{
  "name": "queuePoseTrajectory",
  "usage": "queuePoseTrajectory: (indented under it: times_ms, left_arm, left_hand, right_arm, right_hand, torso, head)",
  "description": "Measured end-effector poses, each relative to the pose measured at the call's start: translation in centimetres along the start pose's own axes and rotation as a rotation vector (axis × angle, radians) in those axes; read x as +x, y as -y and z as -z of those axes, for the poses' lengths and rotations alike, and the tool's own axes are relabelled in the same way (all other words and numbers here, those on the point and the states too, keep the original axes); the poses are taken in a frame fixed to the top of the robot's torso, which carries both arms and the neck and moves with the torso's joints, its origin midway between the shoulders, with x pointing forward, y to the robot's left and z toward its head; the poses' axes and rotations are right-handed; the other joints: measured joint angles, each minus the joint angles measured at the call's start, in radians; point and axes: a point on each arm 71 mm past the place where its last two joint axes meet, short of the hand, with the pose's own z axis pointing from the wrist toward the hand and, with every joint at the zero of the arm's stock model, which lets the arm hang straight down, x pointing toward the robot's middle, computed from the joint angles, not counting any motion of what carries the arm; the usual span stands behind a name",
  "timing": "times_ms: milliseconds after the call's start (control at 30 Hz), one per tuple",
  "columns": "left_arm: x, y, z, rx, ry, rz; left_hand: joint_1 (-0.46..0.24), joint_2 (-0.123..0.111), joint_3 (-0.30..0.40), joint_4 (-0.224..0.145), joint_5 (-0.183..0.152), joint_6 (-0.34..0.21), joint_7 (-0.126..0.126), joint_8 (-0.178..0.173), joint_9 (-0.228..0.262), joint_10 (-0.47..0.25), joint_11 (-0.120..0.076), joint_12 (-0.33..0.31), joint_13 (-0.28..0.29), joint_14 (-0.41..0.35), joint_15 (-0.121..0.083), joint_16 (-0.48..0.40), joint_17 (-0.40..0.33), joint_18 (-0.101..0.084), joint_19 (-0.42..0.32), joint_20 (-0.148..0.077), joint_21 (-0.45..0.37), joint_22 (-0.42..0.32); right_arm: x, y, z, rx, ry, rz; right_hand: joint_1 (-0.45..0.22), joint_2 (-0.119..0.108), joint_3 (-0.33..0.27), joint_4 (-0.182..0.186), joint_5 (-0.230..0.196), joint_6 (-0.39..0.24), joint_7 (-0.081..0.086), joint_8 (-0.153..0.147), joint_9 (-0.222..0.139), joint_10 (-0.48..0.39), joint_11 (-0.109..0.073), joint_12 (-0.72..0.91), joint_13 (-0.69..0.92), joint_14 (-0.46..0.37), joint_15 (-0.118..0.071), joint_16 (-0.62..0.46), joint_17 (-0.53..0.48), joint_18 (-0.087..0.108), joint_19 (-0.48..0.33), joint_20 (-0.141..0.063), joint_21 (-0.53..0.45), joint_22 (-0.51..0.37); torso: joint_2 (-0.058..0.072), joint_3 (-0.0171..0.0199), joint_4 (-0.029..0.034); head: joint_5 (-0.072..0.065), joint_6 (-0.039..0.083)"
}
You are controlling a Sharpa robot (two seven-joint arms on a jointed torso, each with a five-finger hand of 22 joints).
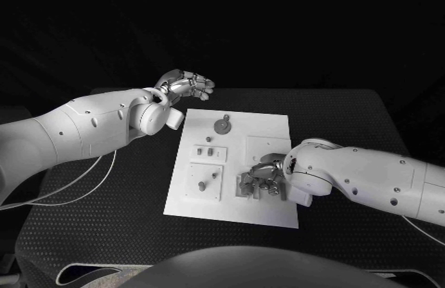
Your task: Assemble the parts on the task board
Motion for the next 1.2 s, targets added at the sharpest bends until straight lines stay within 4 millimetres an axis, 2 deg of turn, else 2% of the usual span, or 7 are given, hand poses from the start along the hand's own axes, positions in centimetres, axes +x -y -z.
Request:
queuePoseTrajectory:
  times_ms: [367, 633, 1133, 1200]
  left_arm:
    - [-0.04, -0.01, 0.02, 0.000, 0.001, 0.000]
    - [-0.01, 0.00, 0.01, 0.000, 0.000, 0.000]
    - [-0.02, -0.01, 0.02, -0.001, 0.000, 0.000]
    - [-0.02, -0.01, 0.02, -0.001, 0.000, 0.000]
  left_hand:
    - [0.000, 0.000, 0.000, 0.000, 0.000, 0.000, 0.000, 0.000, -0.001, 0.000, 0.000, 0.000, 0.000, 0.000, 0.000, 0.000, 0.001, 0.000, 0.000, 0.000, -0.002, 0.000]
    - [0.000, 0.000, 0.000, 0.000, 0.000, 0.000, 0.000, 0.000, -0.001, 0.000, 0.000, 0.000, 0.000, 0.000, 0.000, 0.000, 0.002, 0.000, 0.000, 0.000, -0.002, 0.000]
    - [0.000, 0.000, 0.000, 0.000, 0.000, 0.000, 0.000, 0.000, -0.001, 0.000, 0.000, 0.000, -0.001, 0.000, 0.000, -0.004, 0.004, 0.000, 0.000, 0.000, -0.002, 0.001]
    - [0.000, 0.000, 0.000, 0.000, 0.000, 0.000, 0.000, 0.000, -0.001, 0.000, 0.000, 0.000, -0.001, 0.000, 0.000, -0.004, 0.004, 0.000, 0.000, 0.000, -0.002, 0.001]
  right_arm:
    - [-0.04, -0.01, -0.03, 0.002, -0.003, 0.009]
    - [-0.03, -0.07, -0.04, 0.001, -0.003, 0.017]
    - [0.00, -0.14, -0.03, 0.000, -0.005, 0.028]
    - [0.00, -0.14, -0.04, 0.000, -0.006, 0.029]
  right_hand:
    - [-0.017, -0.023, -0.024, -0.005, 0.000, -0.003, 0.006, -0.002, -0.003, -0.007, -0.003, -0.004, 0.005, -0.004, -0.004, -0.004, 0.002, 0.006, 0.000, 0.000, 0.000, -0.003]
    - [-0.017, -0.031, -0.024, -0.005, 0.000, -0.003, 0.006, -0.002, -0.003, -0.009, -0.001, -0.004, 0.006, -0.005, -0.003, -0.004, 0.002, 0.007, -0.006, -0.002, 0.000, -0.004]
    - [-0.017, -0.031, -0.027, -0.002, 0.000, -0.010, 0.004, -0.006, -0.003, -0.008, -0.001, -0.004, 0.008, -0.006, -0.002, -0.004, 0.004, 0.008, -0.006, -0.002, 0.000, -0.005]
    - [-0.010, -0.037, -0.031, -0.006, 0.000, -0.012, 0.003, -0.006, -0.002, -0.008, -0.001, -0.004, 0.009, -0.006, -0.002, -0.004, 0.005, 0.008, -0.006, -0.002, 0.000, -0.005]
  torso:
    - [0.000, -0.0003, -0.0005]
    - [0.000, 0.0003, -0.0008]
    - [0.000, 0.0002, -0.0008]
    - [0.000, 0.0000, -0.0008]
  head:
    - [0.004, 0.000]
    - [0.005, 0.000]
    - [0.007, 0.000]
    - [0.007, 0.000]
